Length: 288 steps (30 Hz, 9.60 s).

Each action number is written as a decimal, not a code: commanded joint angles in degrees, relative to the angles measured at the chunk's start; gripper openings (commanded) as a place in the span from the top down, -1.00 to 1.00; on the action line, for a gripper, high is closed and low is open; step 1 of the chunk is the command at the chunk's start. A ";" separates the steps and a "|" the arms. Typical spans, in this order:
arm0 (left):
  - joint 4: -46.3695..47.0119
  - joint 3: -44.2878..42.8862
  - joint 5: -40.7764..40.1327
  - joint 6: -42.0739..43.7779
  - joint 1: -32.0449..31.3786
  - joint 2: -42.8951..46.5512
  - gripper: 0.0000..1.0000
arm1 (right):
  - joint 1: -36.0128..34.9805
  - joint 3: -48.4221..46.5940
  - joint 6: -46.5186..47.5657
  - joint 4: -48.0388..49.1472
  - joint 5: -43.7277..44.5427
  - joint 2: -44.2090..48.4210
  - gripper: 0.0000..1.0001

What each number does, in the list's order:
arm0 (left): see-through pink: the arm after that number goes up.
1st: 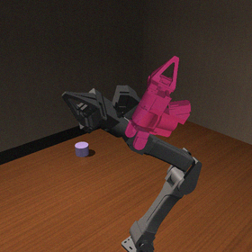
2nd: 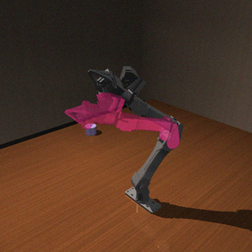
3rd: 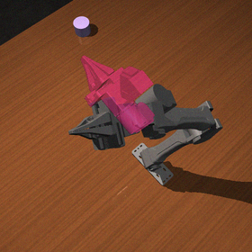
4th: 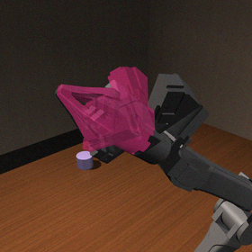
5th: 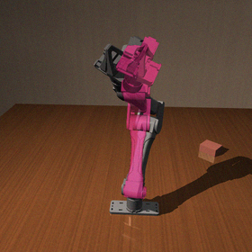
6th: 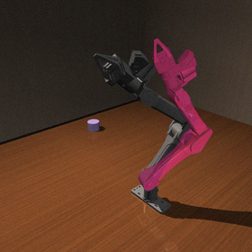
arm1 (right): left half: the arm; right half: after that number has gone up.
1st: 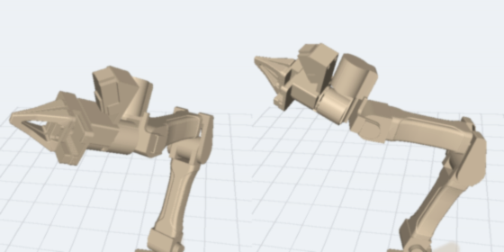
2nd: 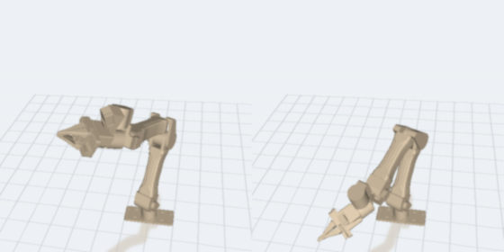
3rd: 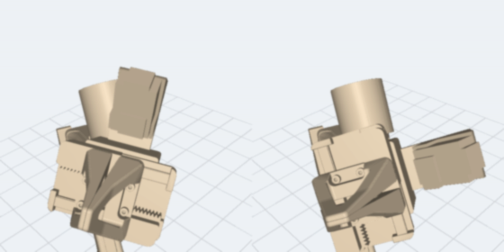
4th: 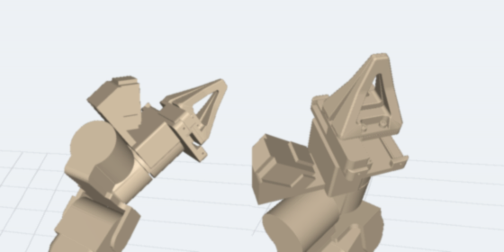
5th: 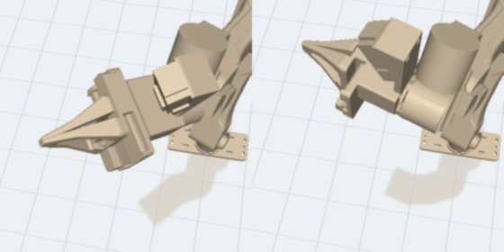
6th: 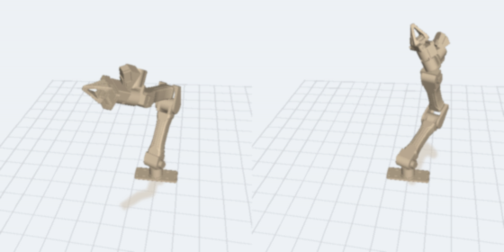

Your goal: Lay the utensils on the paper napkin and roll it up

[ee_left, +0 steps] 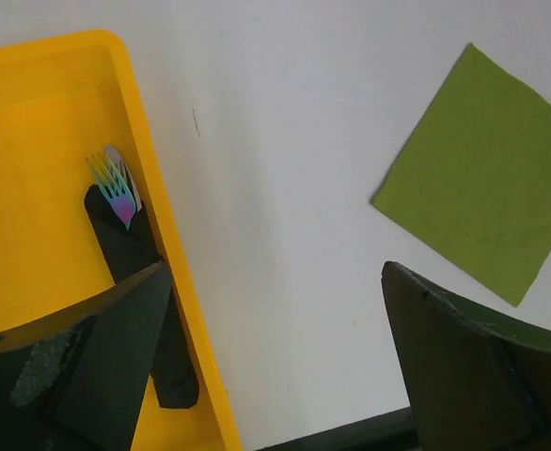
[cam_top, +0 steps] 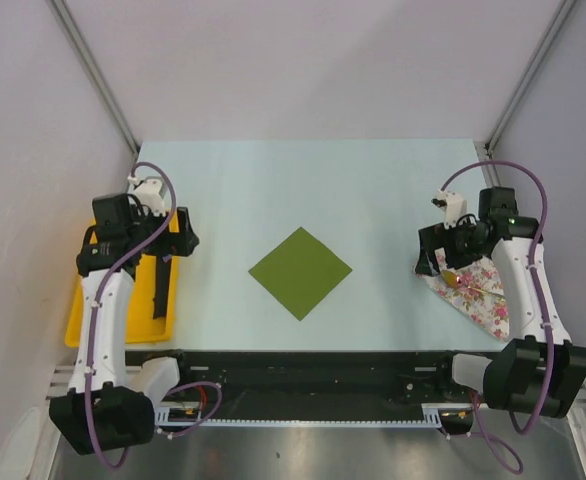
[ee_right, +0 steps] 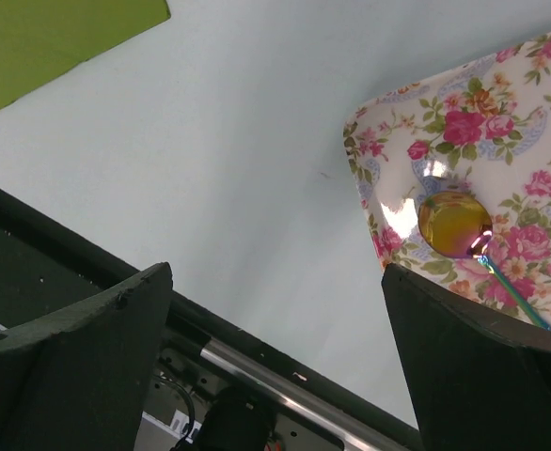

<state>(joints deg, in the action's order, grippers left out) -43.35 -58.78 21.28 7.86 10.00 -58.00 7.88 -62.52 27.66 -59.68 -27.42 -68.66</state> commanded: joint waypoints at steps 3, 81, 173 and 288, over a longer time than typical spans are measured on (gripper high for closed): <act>4.85 0.33 -2.12 -1.44 -0.16 5.26 -0.99 | -1.02 -4.36 3.01 0.26 1.40 -3.76 -0.99; 4.33 -7.40 15.64 1.55 -0.33 -6.07 -0.99 | 16.38 -16.23 35.97 0.18 14.76 -43.66 0.02; 16.28 -14.26 40.33 -7.51 -42.43 -42.37 -0.99 | -55.60 -8.31 27.27 2.72 25.57 -10.87 1.00; 73.06 18.53 -13.28 -53.73 -45.51 -21.28 1.00 | -46.20 -10.69 -83.74 50.36 21.09 -25.29 0.34</act>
<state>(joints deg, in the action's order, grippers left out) 26.44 -37.08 8.49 -44.56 -35.33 -78.78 -37.19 -72.25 -55.11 -9.65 -6.44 -94.21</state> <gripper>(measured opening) 0.071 0.331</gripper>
